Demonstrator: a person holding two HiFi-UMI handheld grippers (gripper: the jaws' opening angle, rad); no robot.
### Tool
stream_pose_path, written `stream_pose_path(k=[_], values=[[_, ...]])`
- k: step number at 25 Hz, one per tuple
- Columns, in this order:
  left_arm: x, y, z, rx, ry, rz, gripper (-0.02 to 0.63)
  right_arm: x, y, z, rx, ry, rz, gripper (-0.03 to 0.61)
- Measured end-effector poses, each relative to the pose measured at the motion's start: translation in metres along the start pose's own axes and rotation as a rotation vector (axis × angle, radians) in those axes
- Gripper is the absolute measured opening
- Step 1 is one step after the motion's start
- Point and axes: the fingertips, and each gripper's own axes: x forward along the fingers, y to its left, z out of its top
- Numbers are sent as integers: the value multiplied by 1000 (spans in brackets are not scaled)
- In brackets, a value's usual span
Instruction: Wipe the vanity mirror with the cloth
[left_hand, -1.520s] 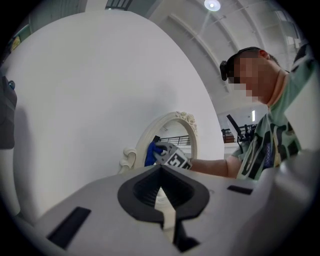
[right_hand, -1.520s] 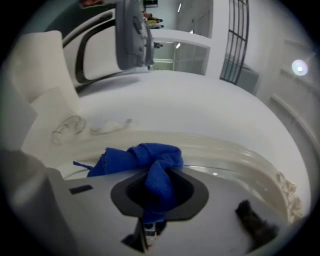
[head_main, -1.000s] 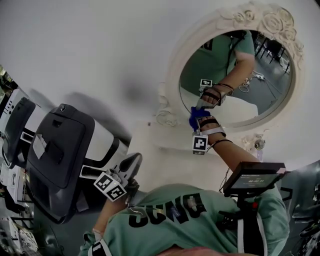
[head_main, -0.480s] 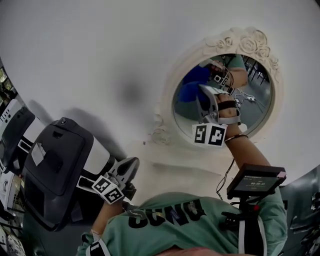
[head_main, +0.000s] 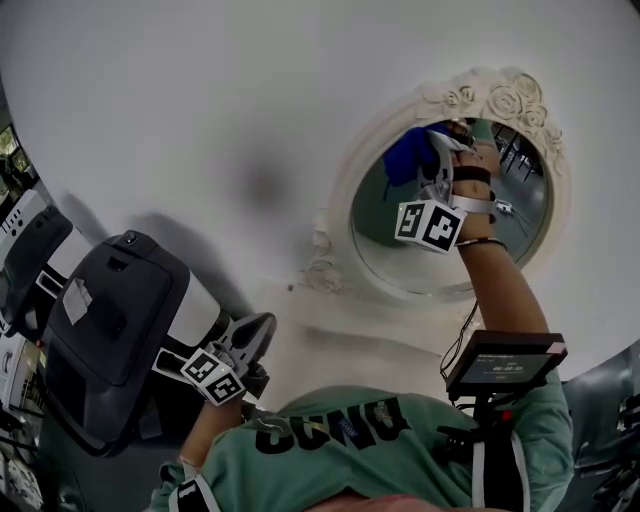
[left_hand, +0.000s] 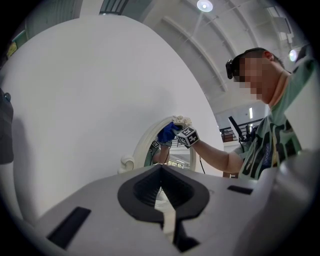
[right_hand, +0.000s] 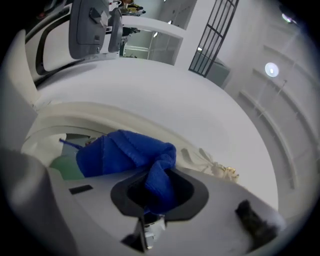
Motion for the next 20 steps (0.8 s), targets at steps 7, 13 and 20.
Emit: stream_pose_path(k=[7,13,20], values=[[8,-1,1,0,6,-13,9,3,-1,3,3,0,4,51],[22,-8,-4,2,23,-43,9,1,20,5,-61,-4,1,49],[11,-9,-24,-37,86,1,9,-55,196,-5,-111,-33,251,49]])
